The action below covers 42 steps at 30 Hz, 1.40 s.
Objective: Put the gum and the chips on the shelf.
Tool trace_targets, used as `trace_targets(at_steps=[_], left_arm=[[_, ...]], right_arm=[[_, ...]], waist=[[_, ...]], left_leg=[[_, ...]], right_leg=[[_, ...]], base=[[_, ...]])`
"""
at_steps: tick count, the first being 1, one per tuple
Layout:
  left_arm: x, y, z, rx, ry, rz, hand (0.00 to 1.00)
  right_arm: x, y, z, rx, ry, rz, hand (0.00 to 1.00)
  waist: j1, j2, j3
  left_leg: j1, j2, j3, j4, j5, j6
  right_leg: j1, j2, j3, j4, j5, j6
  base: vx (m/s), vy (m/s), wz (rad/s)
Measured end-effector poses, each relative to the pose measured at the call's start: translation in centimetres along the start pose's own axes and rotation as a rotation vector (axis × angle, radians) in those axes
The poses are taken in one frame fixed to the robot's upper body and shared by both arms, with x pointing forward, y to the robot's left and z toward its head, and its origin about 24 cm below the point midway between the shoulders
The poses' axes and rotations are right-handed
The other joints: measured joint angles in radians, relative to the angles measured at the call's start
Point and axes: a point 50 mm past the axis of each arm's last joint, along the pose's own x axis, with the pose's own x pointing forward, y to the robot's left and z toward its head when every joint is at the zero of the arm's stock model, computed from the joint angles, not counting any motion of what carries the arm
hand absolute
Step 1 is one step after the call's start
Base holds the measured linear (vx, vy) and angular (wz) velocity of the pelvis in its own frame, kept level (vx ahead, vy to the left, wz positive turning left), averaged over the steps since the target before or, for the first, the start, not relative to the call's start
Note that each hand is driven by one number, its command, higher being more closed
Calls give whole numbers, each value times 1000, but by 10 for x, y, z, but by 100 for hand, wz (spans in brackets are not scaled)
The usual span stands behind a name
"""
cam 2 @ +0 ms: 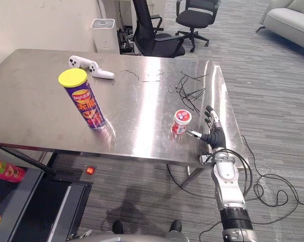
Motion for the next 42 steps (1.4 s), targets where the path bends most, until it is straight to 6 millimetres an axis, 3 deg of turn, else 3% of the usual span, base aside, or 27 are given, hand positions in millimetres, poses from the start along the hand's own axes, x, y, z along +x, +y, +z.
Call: trace_targets(at_steps=[20,21,42], left_arm=[[1,-3,7,-14,-26,-8,0],[1,-3,8,-14,-27,-9,0],[2,-5,13,-13,-50,-15,0]], right_arm=[[29,20,10,-13,-32,84,0],[29,20,10,-13,-31,87,100],[35,32,16,-42,-60,131,100]], waist=[[26,-3,60],[27,-3,60],[33,-3,82]], left_leg=[[-22,-11,-56,-21,32,4],[-22,-12,-58,-24,34,4],[-16,-13,-69,-38,43,4]], right_leg=[[4,-7,-44,0,-2,-4],[3,-7,-45,0,-2,-4],[11,-7,-52,0,-2,-4]], base=[[-8,-3,8],[-6,0,6],[1,-1,1]])
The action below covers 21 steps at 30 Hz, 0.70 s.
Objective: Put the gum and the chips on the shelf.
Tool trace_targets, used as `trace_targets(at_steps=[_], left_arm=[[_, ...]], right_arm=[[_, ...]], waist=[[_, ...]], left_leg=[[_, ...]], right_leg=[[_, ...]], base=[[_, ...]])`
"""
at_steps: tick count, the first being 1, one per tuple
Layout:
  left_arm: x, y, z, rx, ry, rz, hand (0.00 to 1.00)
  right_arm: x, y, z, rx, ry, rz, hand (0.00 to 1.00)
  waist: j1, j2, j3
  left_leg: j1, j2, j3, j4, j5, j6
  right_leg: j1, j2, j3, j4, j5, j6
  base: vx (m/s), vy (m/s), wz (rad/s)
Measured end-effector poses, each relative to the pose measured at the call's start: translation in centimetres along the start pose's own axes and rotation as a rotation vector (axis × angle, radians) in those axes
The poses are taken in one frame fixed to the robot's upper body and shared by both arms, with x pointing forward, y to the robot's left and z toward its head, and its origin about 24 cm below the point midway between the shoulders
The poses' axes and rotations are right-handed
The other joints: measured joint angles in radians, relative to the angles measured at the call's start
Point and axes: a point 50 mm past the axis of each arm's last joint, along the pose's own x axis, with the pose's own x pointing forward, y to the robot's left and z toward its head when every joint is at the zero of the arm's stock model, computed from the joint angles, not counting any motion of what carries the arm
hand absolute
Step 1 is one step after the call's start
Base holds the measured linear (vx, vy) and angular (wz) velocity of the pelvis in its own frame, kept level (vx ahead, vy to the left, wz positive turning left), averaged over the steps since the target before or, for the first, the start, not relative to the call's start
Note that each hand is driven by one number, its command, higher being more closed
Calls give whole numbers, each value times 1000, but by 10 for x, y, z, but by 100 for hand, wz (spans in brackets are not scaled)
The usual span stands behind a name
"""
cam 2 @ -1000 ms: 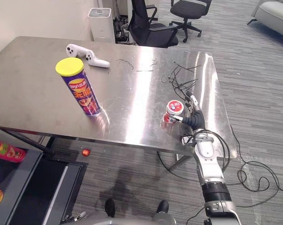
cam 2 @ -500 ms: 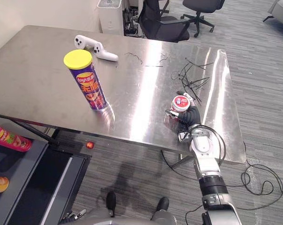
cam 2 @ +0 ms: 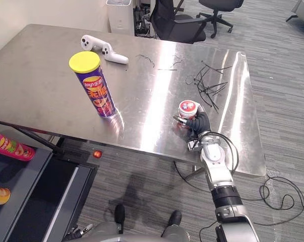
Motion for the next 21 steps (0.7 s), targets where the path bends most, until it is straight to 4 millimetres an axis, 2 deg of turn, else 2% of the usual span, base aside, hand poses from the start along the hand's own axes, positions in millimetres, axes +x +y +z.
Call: trace_targets(at_steps=[3,8,12,21], left_arm=[[0,0,0,5,-2,5,0],[0,1,2,19,-8,23,0],[0,1,1,20,-3,28,0],[-1,5,-4,43,15,46,0]], right_arm=[[-1,0,1,1,-6,0,100],[-12,3,19,14,-88,18,100],[-17,3,21,43,-98,27,100],[-38,6,26,91,-117,83,100]], waist=[[0,-1,0],[-9,-7,-5],[-9,-12,-12],[-21,-12,-79]], left_leg=[[14,0,3,-2,0,0],[40,0,-5,-5,0,0],[55,1,-3,-4,1,0],[68,6,43,-14,0,-1]], right_leg=[[11,0,3,0,0,0],[44,0,0,-3,0,0],[56,0,5,-3,0,0],[36,4,51,-3,0,1]], base=[[0,0,0],[-7,-1,4],[-5,0,-1],[-5,-2,-13]])
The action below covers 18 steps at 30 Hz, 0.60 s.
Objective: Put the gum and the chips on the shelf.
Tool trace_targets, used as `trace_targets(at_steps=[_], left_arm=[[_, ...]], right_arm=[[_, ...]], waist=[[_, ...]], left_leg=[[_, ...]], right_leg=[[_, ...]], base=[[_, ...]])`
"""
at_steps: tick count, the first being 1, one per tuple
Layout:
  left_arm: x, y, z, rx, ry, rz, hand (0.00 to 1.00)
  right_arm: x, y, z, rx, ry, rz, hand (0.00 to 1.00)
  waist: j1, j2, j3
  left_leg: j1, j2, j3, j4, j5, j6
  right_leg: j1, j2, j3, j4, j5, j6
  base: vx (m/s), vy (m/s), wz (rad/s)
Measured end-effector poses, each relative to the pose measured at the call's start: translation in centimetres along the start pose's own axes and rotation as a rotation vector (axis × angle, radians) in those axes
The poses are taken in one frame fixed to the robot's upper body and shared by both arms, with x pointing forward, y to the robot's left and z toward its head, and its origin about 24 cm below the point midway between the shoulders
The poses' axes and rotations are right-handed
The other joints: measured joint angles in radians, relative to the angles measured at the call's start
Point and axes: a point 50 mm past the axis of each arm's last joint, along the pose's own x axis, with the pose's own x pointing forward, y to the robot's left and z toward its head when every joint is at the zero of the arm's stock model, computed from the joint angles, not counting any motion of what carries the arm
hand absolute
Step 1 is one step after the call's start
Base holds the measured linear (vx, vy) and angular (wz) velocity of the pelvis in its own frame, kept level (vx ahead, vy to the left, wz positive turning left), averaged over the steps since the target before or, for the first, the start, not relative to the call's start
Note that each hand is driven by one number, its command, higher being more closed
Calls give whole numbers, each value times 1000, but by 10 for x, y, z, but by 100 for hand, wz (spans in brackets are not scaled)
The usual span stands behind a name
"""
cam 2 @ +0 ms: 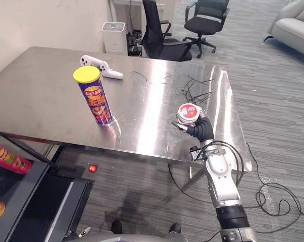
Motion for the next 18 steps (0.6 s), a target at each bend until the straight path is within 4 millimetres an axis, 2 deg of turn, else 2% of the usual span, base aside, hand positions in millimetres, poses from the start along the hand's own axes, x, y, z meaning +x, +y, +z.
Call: trace_targets(at_steps=[4,10,18], left_arm=[[0,1,-1,-1,6,5,0],[-1,3,-6,3,23,24,0],[-1,3,-9,-8,35,34,0]], right_arm=[[-5,2,-1,2,7,19,100],[-13,4,4,42,-9,34,100],[-26,5,-5,78,49,29,100]], waist=[[-12,0,-10],[-16,4,-21],[-18,13,-30]], left_leg=[[4,3,7,0,-1,-1],[22,19,33,0,-6,-9],[31,27,27,9,-10,-15]], right_leg=[[1,2,6,0,1,1],[2,18,31,0,1,0],[23,22,22,9,-5,-2]], base=[[2,-6,-5],[-3,-18,-13],[-7,-11,2]])
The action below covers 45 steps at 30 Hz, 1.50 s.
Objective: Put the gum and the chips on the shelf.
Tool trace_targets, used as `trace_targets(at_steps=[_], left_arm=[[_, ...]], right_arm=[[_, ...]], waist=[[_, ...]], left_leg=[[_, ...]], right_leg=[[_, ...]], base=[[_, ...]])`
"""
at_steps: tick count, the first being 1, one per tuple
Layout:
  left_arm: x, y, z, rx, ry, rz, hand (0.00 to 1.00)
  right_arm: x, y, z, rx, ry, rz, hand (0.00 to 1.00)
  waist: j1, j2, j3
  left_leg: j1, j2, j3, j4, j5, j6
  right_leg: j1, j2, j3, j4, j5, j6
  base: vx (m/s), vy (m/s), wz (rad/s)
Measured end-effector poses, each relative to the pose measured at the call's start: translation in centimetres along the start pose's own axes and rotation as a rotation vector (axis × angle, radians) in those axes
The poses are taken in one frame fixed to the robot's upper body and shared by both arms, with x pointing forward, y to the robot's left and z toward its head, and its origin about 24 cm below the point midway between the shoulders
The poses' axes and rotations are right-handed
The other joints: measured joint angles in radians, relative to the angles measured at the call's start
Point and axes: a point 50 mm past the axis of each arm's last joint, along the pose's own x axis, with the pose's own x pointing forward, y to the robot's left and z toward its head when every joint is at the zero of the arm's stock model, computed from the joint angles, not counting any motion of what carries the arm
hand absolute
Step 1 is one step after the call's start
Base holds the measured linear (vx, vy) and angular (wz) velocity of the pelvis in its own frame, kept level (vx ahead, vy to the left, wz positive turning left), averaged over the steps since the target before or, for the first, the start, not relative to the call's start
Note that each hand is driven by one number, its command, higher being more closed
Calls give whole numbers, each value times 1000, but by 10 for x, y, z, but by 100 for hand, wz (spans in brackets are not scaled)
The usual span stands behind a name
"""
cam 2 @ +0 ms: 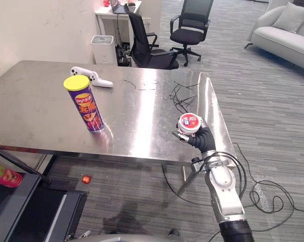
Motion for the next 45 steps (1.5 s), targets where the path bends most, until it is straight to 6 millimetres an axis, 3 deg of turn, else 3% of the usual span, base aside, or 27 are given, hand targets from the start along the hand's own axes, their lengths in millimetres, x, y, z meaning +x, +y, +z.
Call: trace_targets(at_steps=[3,7,8,9,10,11,12,13,14,15,16,17,18,19,20,22,24,26,29,31,34,37,38,41,45], left_arm=[[1,-1,2,-5,-6,10,0],[1,-10,4,-127,-3,14,0],[1,-12,4,-139,0,10,0],[0,-13,1,-144,6,11,0],[0,-12,1,-142,7,14,0],[0,-12,0,-144,9,13,0],[0,-16,0,-162,14,6,0],[-1,-16,-5,-181,28,9,0],[-6,-15,-18,-178,60,13,0],[-7,-16,-22,-177,68,13,0],[-7,-11,-23,-181,66,29,0],[-7,-6,-21,-191,64,46,0],[-8,0,-29,-199,90,72,0],[-13,5,-42,-194,128,95,0],[-18,6,-56,-196,170,104,0],[-22,4,-66,-199,206,109,0],[-22,9,-66,-191,206,120,0],[-21,11,-63,-169,194,120,0],[-21,10,-63,-145,192,112,0],[-19,13,-58,-125,174,106,0],[-19,11,-57,-88,165,82,0],[-18,9,-55,-85,154,66,0],[-18,9,-53,-85,149,63,0],[-15,15,-47,-84,128,68,0],[-12,15,-36,-95,88,59,0]], right_arm=[[2,10,-1,24,1,33,100],[31,28,15,52,-79,110,100],[34,27,17,49,-86,106,100],[37,26,17,48,-85,95,100],[36,19,15,37,-78,66,100],[35,12,15,28,-76,40,100],[32,-7,15,6,-80,-39,100],[29,-20,14,-10,-73,-97,100],[21,-36,15,-46,-73,-159,100],[17,-41,15,-59,-74,-177,100],[10,-45,13,-74,-59,-187,100],[9,-45,12,-74,-54,-187,100],[7,-43,9,-64,-43,-189,100],[3,-41,6,-54,-28,-186,100],[1,-41,5,-55,-23,-191,100],[-5,-44,7,-64,-21,-208,100],[-9,-42,3,-56,-4,-212,100],[-12,-37,5,-39,-12,-217,100],[-14,-34,3,-49,-3,-218,100],[-16,-31,-2,-26,18,-233,100],[-16,-31,-2,-43,18,-248,100],[-16,-31,-1,-48,17,-251,100],[-16,-31,-2,-49,18,-251,100],[-15,-30,-1,-52,16,-249,100],[-13,-29,0,-51,5,-243,100]], waist=[[0,6,4],[26,41,27],[33,47,31],[43,66,47],[27,51,48],[23,54,47],[18,47,57],[24,59,60],[22,87,53],[16,84,56],[15,72,55],[12,64,56],[24,58,60],[30,53,58],[28,52,57],[18,54,57],[13,48,43],[1,41,40],[-2,47,36],[3,29,40],[3,33,41],[3,31,49],[-1,23,52],[9,15,57],[9,-4,67]], left_leg=[[-38,2,-59,64,-17,-4],[-133,10,-172,132,-11,-7],[-140,13,-172,129,-21,21],[-148,43,-70,119,-37,128],[-156,78,95,112,-46,283],[-154,101,189,112,-63,311],[-179,155,372,194,-63,301],[-186,177,478,293,-32,309],[-181,154,544,336,97,293],[-182,133,544,311,134,298],[-178,74,501,201,244,281],[-176,53,482,176,255,289],[-174,76,513,264,169,272],[-151,106,542,366,85,216],[-113,112,560,397,45,184],[-89,106,577,369,24,157],[-105,85,592,317,25,157],[-102,39,571,184,30,149],[-64,-6,523,-2,63,106],[-57,-37,511,-39,84,109],[-51,-67,496,-45,63,107],[-69,-75,520,-46,49,114],[-67,-76,543,-46,36,100],[-67,-74,557,-3,22,135],[-74,-83,547,-14,23,134]], right_leg=[[-4,-16,-46,81,-52,-7],[-3,-22,-177,162,-118,-31],[0,-22,-200,169,-126,-38],[30,-15,-257,154,-127,-46],[78,-2,-318,95,-112,-52],[98,0,-370,69,-106,-52],[115,-27,-464,81,-114,-66],[119,-62,-511,129,-142,-67],[133,-97,-561,212,-181,-52],[138,-108,-567,216,-196,-57],[140,-103,-564,180,-197,-60],[144,-108,-575,161,-185,-64],[152,-117,-611,166,-174,-52],[158,-127,-621,181,-175,-53],[165,-138,-631,187,-174,-53],[166,-145,-659,203,-171,-46],[145,-148,-675,208,-164,-35],[115,-148,-698,227,-157,-27],[79,-150,-702,279,-159,-30],[63,-180,-683,326,-167,-41],[60,-224,-653,365,-181,-60],[39,-225,-627,354,-187,-55],[27,-228,-612,338,-186,-55],[10,-246,-577,362,-180,-53],[-11,-225,-530,340,-174,-62]], base=[[-43,-14,54],[-103,-59,89],[-161,-109,113],[-106,-149,172],[-122,-169,203],[-78,-71,234],[-37,73,189],[8,147,227],[36,137,184],[-13,101,187],[-71,49,128],[-83,37,101],[-38,-6,60],[-1,20,41],[25,30,35],[18,111,53],[-37,152,48],[-60,156,40],[-80,120,28],[-82,66,24],[-86,74,14],[-130,106,1],[-78,86,3],[10,41,-14],[-26,58,12]])
